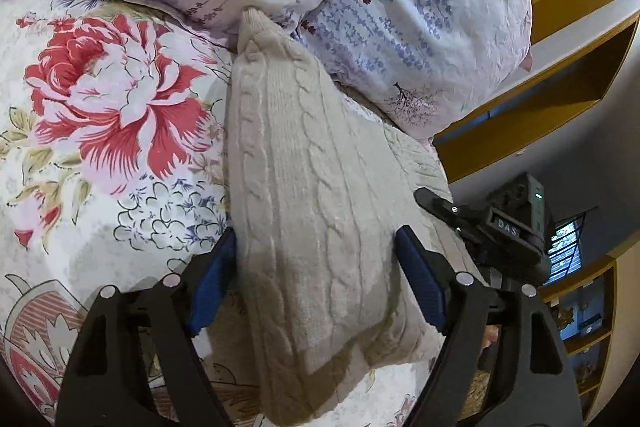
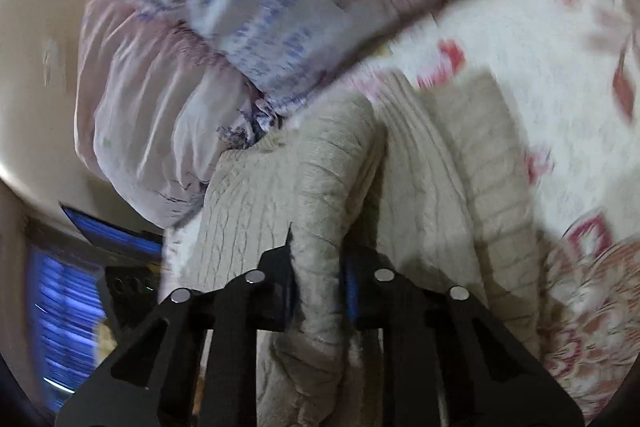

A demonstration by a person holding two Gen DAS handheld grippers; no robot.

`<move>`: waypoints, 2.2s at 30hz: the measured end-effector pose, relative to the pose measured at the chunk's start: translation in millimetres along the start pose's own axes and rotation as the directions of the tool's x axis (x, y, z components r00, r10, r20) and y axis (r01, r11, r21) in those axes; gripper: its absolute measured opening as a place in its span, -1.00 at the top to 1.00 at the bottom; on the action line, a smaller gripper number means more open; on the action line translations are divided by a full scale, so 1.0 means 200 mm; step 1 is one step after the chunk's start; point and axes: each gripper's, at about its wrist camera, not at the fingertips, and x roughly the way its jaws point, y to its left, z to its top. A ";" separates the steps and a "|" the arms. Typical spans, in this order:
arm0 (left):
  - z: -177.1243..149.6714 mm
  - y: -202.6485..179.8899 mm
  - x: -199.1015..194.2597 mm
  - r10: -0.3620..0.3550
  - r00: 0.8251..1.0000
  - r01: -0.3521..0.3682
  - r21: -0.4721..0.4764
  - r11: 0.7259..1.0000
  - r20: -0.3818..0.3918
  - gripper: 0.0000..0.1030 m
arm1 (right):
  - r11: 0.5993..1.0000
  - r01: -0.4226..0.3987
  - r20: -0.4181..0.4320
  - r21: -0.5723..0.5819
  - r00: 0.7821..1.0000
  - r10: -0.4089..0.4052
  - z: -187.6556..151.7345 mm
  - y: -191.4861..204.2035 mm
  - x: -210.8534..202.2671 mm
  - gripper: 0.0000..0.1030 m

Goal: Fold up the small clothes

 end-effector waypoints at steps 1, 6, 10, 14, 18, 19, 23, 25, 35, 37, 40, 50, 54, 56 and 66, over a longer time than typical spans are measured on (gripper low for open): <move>0.00 0.01 -0.01 -0.005 1.000 0.005 -0.005 1.000 0.003 -0.55 | 0.999 0.019 0.029 -0.044 0.999 -0.018 0.00 0.05 -0.03 0.66; 0.00 0.01 -0.03 -0.014 1.000 0.014 -0.018 1.000 0.018 -0.61 | 0.965 0.149 0.198 -0.216 0.975 -0.106 0.02 0.26 -0.21 0.69; -0.01 -0.01 -0.03 -0.012 1.000 0.012 -0.001 1.000 0.014 -0.62 | 0.938 0.246 0.253 -0.244 0.950 -0.183 0.04 0.28 -0.27 0.69; -0.02 -0.03 -0.01 -0.009 1.000 0.009 0.024 1.000 0.005 -0.62 | 0.931 0.290 0.268 -0.223 0.936 -0.228 0.02 0.22 -0.30 0.69; -0.03 -0.05 -0.01 -0.021 1.000 0.021 0.045 0.999 0.003 -0.61 | 0.935 0.295 0.292 -0.199 0.928 -0.231 0.02 0.19 -0.34 0.69; -0.03 -0.06 -0.01 -0.022 1.000 0.022 0.055 0.998 0.003 -0.61 | 0.934 0.300 0.292 -0.196 0.927 -0.237 0.02 0.19 -0.34 0.70; -0.03 -0.08 0.00 -0.026 1.000 0.026 0.079 0.997 -0.005 -0.60 | 0.936 0.299 0.305 -0.184 0.923 -0.235 0.00 0.17 -0.36 0.69; -0.04 -0.09 -0.01 -0.026 1.000 0.027 0.095 0.995 -0.009 -0.60 | 0.938 0.297 0.318 -0.178 0.920 -0.231 -0.01 0.15 -0.37 0.70; -0.04 -0.15 -0.01 0.008 0.999 -0.001 0.125 0.992 -0.054 -0.59 | 0.942 0.335 0.178 -0.003 0.928 -0.329 0.05 -0.16 -0.25 0.35; -0.05 -0.16 -0.02 -0.003 0.999 0.009 0.121 0.993 -0.052 -0.59 | 0.945 0.328 0.208 0.017 0.923 -0.324 0.04 -0.16 -0.34 -0.11; -0.06 -0.18 -0.06 -0.025 0.998 0.030 0.110 0.993 -0.049 -0.59 | 0.962 0.271 0.224 0.038 0.936 -0.272 0.00 -0.17 -0.46 -0.24; -0.17 -0.21 -0.10 -0.010 0.997 0.018 0.108 0.994 -0.071 -0.42 | 0.992 0.124 0.147 0.040 0.981 -0.128 -0.29 -0.17 -0.60 -0.12; -0.19 -0.20 -0.09 -0.013 0.996 0.021 0.085 0.996 -0.092 -0.21 | 0.994 0.113 0.121 0.008 0.986 -0.113 -0.37 -0.14 -0.59 0.13; -0.20 -0.19 -0.08 -0.006 0.994 0.015 0.077 0.997 -0.108 -0.06 | 0.992 0.126 0.107 -0.013 0.987 -0.124 -0.39 -0.13 -0.56 0.42; -0.23 -0.15 -0.12 0.006 0.995 0.002 0.081 0.997 -0.101 0.73 | 0.960 0.253 0.246 -0.121 0.944 -0.218 -0.40 -0.02 -0.66 0.82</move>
